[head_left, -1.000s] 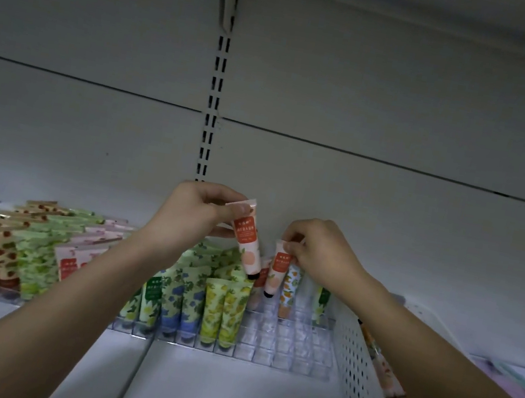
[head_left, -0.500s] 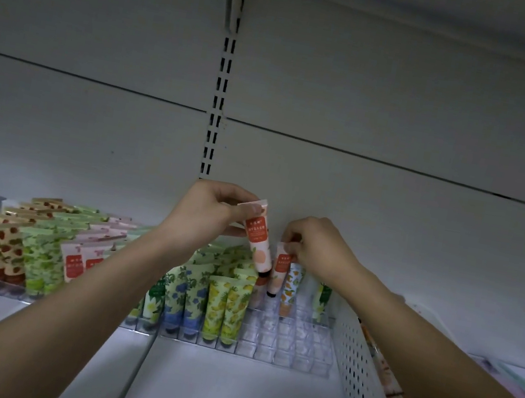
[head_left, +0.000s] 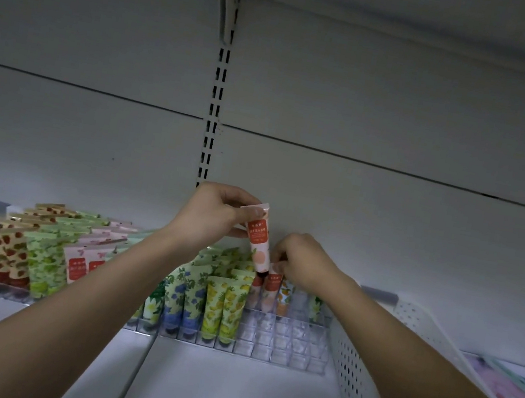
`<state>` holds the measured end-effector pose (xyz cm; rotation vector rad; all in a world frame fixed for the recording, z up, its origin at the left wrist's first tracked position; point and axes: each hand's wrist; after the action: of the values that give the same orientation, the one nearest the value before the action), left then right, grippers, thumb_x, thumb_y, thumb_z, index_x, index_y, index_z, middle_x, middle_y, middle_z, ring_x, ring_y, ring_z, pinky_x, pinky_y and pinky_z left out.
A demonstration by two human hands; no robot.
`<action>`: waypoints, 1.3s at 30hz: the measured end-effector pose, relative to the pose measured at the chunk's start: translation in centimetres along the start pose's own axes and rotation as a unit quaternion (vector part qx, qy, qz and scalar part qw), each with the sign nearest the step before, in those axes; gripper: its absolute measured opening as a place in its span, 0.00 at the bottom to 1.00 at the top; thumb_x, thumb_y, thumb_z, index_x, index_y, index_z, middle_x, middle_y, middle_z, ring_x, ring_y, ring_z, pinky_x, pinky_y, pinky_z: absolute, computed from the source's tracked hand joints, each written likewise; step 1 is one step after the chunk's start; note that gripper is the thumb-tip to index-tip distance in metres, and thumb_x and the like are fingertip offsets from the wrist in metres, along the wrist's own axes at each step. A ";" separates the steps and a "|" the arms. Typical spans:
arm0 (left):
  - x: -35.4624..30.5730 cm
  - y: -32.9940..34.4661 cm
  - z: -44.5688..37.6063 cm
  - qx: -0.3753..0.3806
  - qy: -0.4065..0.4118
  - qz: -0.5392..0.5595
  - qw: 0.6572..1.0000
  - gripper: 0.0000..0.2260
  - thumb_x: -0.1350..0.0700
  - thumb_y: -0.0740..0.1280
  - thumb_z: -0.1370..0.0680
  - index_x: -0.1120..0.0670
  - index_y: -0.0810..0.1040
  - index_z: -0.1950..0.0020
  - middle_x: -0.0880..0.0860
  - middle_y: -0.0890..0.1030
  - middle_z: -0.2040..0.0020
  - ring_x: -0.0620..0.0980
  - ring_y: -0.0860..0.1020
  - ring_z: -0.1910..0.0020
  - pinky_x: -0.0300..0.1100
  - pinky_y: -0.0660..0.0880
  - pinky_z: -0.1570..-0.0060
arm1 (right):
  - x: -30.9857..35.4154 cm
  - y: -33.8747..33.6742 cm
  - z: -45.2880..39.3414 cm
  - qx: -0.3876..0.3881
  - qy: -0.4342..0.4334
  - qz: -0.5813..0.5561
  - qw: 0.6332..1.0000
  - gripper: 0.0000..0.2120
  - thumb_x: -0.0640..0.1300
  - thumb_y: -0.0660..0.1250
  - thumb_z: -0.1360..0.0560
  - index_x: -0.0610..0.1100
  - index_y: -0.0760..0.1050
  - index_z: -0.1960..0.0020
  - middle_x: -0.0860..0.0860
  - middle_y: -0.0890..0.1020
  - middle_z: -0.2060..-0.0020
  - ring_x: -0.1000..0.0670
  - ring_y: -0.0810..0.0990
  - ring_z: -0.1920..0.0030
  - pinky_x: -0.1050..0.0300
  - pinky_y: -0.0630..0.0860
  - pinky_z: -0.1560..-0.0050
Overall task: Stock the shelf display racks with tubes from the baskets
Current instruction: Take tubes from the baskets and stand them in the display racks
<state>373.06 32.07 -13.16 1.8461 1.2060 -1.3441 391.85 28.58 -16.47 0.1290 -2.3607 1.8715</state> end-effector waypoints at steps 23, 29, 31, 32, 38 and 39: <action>1.3 4.7 1.3 -0.031 0.062 -0.375 0.925 0.05 0.57 0.72 0.24 0.58 0.83 0.52 0.55 0.83 0.52 0.50 0.78 0.56 0.41 0.73 0.56 | 5.0 4.9 14.2 0.098 -0.013 -0.148 0.984 0.12 0.53 0.64 0.22 0.47 0.77 0.44 0.48 0.80 0.45 0.47 0.77 0.45 0.56 0.73 0.48; 2.6 5.7 1.2 -0.047 0.049 -0.433 0.899 0.04 0.58 0.71 0.24 0.57 0.85 0.52 0.55 0.84 0.51 0.52 0.81 0.51 0.42 0.75 0.54 | 3.5 9.4 18.9 0.109 -0.073 -0.121 0.984 0.27 0.62 0.57 0.20 0.54 0.63 0.24 0.54 0.62 0.24 0.52 0.57 0.25 0.54 0.53 0.25; 3.0 6.0 1.0 -0.049 0.047 -0.447 0.892 0.04 0.58 0.72 0.24 0.57 0.85 0.52 0.55 0.85 0.51 0.54 0.81 0.50 0.43 0.76 0.50 | 3.3 10.2 19.6 0.094 -0.066 -0.117 0.986 0.27 0.64 0.53 0.20 0.58 0.58 0.23 0.57 0.55 0.21 0.55 0.50 0.22 0.53 0.44 0.24; 3.1 6.2 0.9 -0.054 0.046 -0.452 0.889 0.04 0.58 0.72 0.25 0.57 0.85 0.52 0.55 0.85 0.51 0.53 0.81 0.49 0.42 0.76 0.50 | 3.2 10.4 19.7 0.095 -0.062 -0.113 0.987 0.28 0.65 0.51 0.20 0.59 0.56 0.22 0.58 0.53 0.21 0.55 0.48 0.22 0.52 0.41 0.24; 3.5 6.5 0.6 -0.069 0.048 -0.463 0.882 0.03 0.60 0.72 0.25 0.57 0.85 0.53 0.55 0.85 0.52 0.53 0.81 0.52 0.41 0.75 0.53 | 3.2 10.9 19.8 0.097 -0.061 -0.109 0.987 0.29 0.66 0.49 0.21 0.60 0.53 0.22 0.59 0.50 0.21 0.55 0.45 0.21 0.51 0.38 0.24; 3.5 6.4 0.5 -0.071 0.048 -0.464 0.881 0.03 0.60 0.72 0.25 0.57 0.85 0.53 0.55 0.85 0.52 0.52 0.81 0.52 0.40 0.74 0.54 | 3.1 11.0 19.8 0.096 -0.061 -0.110 0.987 0.29 0.66 0.49 0.21 0.59 0.53 0.22 0.59 0.51 0.21 0.55 0.45 0.21 0.50 0.38 0.24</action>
<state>378.95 30.00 -17.03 1.2313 2.3413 -1.5480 386.26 11.85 -31.01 0.5157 -2.1279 2.0270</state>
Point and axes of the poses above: each hand's wrist, its own z-axis away from the middle knuckle, its own y-axis out of the palm, x = y × z
